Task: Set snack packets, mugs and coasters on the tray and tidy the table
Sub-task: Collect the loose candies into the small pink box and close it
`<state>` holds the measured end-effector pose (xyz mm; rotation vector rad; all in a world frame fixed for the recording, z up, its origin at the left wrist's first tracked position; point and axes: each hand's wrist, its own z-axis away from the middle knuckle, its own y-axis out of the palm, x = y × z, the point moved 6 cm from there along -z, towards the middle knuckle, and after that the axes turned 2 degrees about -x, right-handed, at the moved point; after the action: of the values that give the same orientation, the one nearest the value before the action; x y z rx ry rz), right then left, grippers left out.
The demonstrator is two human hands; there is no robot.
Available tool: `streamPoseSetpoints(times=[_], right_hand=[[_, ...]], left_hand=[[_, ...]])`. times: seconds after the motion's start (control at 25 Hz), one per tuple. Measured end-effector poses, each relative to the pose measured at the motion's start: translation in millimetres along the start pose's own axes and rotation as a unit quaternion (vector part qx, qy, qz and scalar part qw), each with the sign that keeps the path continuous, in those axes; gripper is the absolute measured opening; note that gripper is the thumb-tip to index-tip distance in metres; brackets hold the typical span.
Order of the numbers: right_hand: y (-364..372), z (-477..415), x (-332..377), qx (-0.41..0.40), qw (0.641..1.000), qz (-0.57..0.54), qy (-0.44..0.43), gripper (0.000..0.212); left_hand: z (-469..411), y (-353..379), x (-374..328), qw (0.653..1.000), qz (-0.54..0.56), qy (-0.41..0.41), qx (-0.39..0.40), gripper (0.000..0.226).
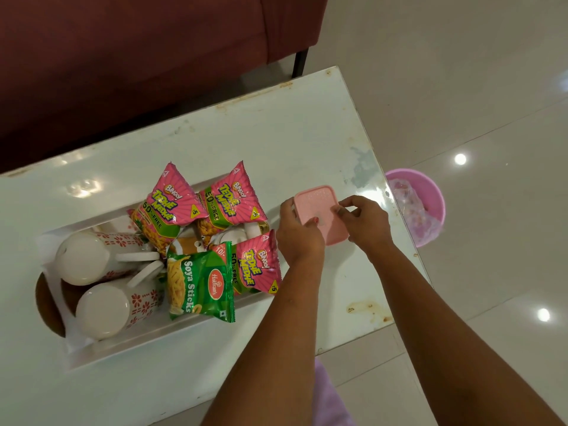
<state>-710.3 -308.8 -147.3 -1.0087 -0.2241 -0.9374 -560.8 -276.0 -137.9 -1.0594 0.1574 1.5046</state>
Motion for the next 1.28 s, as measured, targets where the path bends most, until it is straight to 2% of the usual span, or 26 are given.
streamPoseSetpoints(times=[0.08, 0.2, 0.28, 0.36, 0.56, 0.68, 0.8, 1.0, 1.16, 1.28], right_hand=[[-0.1, 1.6, -3.7, 0.029, 0.999, -0.023, 0.026, 0.029], [8.1, 10.9, -14.7, 0.027, 1.000, -0.004, -0.010, 0.046], [14.0, 25.3, -21.8, 0.025, 0.998, -0.039, -0.045, 0.047], [16.0, 35.1, -24.5, 0.017, 0.995, -0.071, -0.069, 0.044], [11.4, 37.4, -19.8, -0.038, 0.992, -0.106, -0.055, 0.031], [9.7, 37.9, -17.0, -0.030, 0.994, -0.106, -0.029, 0.031], [7.7, 38.4, -15.5, -0.020, 0.991, -0.131, -0.010, 0.032], [14.2, 36.9, -17.3, -0.046, 0.989, -0.138, -0.022, 0.031], [21.1, 36.1, -9.0, -0.022, 0.990, -0.135, -0.038, 0.031], [30.4, 36.9, 1.3, -0.010, 0.990, -0.132, -0.041, 0.031]], left_hand=[[6.4, 1.9, -17.7, 0.992, -0.108, 0.063, -0.005, 0.063], [16.0, 12.6, -24.8, 0.941, -0.274, 0.198, -0.003, 0.070], [25.6, 12.6, -9.1, 0.900, -0.368, 0.235, 0.006, 0.065], [31.8, 4.7, 6.4, 0.872, -0.420, 0.250, 0.002, 0.064], [31.9, -4.2, 8.5, 0.818, -0.485, 0.308, -0.004, 0.062], [30.9, -4.8, 4.3, 0.808, -0.504, 0.304, 0.021, 0.063], [33.8, -9.4, -6.6, 0.790, -0.524, 0.317, 0.014, 0.063], [30.2, -13.2, -14.4, 0.759, -0.544, 0.359, -0.004, 0.060], [26.4, -20.6, -12.7, 0.755, -0.563, 0.335, -0.026, 0.061], [20.7, -27.4, -16.2, 0.734, -0.593, 0.328, -0.039, 0.062]])
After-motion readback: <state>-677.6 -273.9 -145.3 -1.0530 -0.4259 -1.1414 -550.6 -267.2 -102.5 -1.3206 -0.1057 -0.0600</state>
